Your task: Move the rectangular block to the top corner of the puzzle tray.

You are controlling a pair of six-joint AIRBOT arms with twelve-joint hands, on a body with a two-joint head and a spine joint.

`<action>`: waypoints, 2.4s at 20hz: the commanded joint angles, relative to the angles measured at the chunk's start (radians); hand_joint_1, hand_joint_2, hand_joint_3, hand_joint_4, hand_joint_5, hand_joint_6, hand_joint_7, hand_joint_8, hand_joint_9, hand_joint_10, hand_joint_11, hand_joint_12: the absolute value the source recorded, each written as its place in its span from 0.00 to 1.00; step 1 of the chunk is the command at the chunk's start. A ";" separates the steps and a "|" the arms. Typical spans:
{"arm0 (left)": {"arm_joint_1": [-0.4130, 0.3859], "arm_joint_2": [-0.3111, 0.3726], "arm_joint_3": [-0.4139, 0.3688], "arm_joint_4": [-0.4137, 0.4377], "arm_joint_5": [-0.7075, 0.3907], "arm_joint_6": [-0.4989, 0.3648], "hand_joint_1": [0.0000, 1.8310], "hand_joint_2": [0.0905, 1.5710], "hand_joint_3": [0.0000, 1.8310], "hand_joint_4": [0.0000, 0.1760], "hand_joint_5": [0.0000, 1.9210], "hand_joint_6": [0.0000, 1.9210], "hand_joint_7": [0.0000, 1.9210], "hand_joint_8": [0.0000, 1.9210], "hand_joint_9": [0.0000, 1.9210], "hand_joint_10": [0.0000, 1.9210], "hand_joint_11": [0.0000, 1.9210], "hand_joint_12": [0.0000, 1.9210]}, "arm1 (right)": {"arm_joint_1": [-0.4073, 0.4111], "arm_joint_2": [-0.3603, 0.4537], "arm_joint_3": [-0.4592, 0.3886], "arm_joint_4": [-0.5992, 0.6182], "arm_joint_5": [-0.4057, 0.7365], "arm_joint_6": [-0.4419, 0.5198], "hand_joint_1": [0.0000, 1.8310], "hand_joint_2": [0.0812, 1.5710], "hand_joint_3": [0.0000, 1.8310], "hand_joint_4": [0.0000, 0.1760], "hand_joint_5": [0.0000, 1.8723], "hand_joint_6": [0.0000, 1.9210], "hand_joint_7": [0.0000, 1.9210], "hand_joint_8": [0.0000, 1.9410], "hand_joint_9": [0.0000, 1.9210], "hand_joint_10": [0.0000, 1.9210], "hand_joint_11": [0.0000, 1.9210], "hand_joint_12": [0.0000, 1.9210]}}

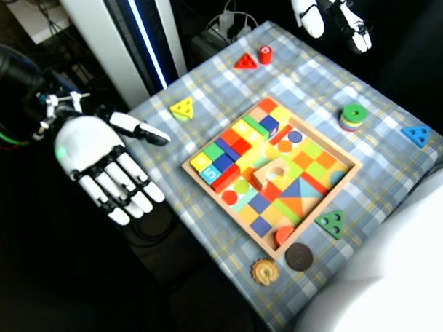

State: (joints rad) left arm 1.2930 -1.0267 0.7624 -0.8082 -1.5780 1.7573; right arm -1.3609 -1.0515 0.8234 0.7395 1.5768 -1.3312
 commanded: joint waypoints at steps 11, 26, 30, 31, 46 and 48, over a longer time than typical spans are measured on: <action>-0.003 -0.005 0.007 0.054 -0.079 -0.003 0.22 0.90 0.00 0.00 0.20 0.01 0.17 0.00 0.00 0.26 0.00 0.00 | 0.062 0.088 0.030 -0.168 0.007 0.007 0.16 0.76 0.00 0.54 0.19 0.00 0.17 0.00 0.16 0.00 0.00 0.49; -0.003 -0.005 0.007 0.056 -0.053 -0.003 0.19 0.89 0.00 0.16 0.20 0.00 0.18 0.00 0.01 0.24 0.00 0.00 | 0.353 0.272 0.279 -0.715 -0.507 0.561 0.71 0.72 0.01 0.00 0.13 0.00 0.41 0.57 0.34 0.68 0.29 0.93; -0.003 -0.005 0.009 0.056 -0.051 -0.003 0.19 0.89 0.00 0.23 0.20 0.00 0.17 0.00 0.05 0.13 0.00 0.00 | 0.560 0.227 0.381 -1.006 -0.725 0.764 0.82 0.67 0.00 0.00 0.12 0.01 0.44 0.99 0.59 1.00 0.63 1.00; -0.003 -0.006 0.009 0.056 -0.051 -0.003 0.19 0.88 0.00 0.22 0.20 0.00 0.18 0.00 0.06 0.12 0.00 0.00 | 0.610 0.213 0.395 -1.078 -0.777 0.782 0.82 0.66 0.00 0.00 0.13 0.01 0.50 1.00 0.66 1.00 0.67 1.00; -0.003 -0.009 0.008 0.056 -0.041 -0.003 0.19 0.88 0.00 0.19 0.20 0.00 0.18 0.00 0.08 0.09 0.00 0.00 | 0.876 -0.030 0.666 -1.862 -0.980 1.422 1.00 0.70 0.01 0.00 0.25 0.01 0.67 1.00 0.79 1.00 0.81 1.00; -0.003 -0.009 0.008 0.056 -0.039 -0.003 0.18 0.88 0.00 0.22 0.20 0.00 0.18 0.00 0.09 0.05 0.00 0.00 | 0.896 -0.041 0.673 -1.925 -0.984 1.454 0.98 0.70 0.01 0.00 0.27 0.01 0.68 1.00 0.78 1.00 0.78 1.00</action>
State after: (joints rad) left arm 1.2934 -1.0328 0.7647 -0.7933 -1.5070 1.7573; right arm -0.4759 -1.0885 1.4948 -1.2194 0.5499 0.1196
